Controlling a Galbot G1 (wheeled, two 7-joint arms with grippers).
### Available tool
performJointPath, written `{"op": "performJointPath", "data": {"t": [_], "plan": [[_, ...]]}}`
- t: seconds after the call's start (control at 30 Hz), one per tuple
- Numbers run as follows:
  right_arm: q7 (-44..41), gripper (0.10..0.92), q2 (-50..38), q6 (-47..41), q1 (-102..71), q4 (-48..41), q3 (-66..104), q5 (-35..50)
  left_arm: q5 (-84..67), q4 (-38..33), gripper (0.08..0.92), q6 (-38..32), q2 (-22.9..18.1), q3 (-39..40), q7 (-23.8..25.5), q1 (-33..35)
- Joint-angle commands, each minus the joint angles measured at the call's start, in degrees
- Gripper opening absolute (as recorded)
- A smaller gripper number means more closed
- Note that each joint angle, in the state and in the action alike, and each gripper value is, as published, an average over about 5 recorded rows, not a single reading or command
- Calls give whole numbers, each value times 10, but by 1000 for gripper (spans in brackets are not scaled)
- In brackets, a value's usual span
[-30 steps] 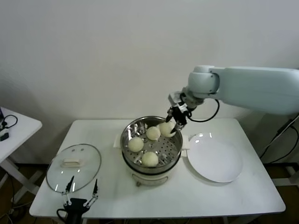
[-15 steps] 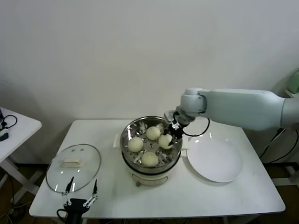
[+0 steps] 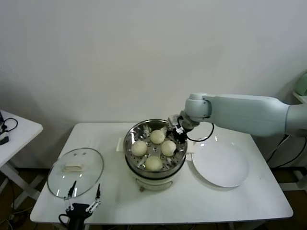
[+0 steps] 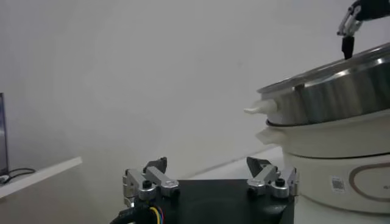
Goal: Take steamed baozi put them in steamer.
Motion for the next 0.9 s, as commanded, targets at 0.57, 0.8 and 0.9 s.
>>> {"op": "performJointPath", "data": {"t": [0.57, 0.8, 0.9], "plan": [[369, 823, -290, 129, -411, 97, 495, 166, -6, -9, 823, 6, -19, 9, 1, -9], [408, 823, -299, 193, -720, 124, 793, 148, -7, -5, 823, 7, -18, 12, 1, -16], [419, 823, -274, 201, -837, 133, 911, 139, -7, -1, 823, 7, -18, 13, 1, -18]]}}
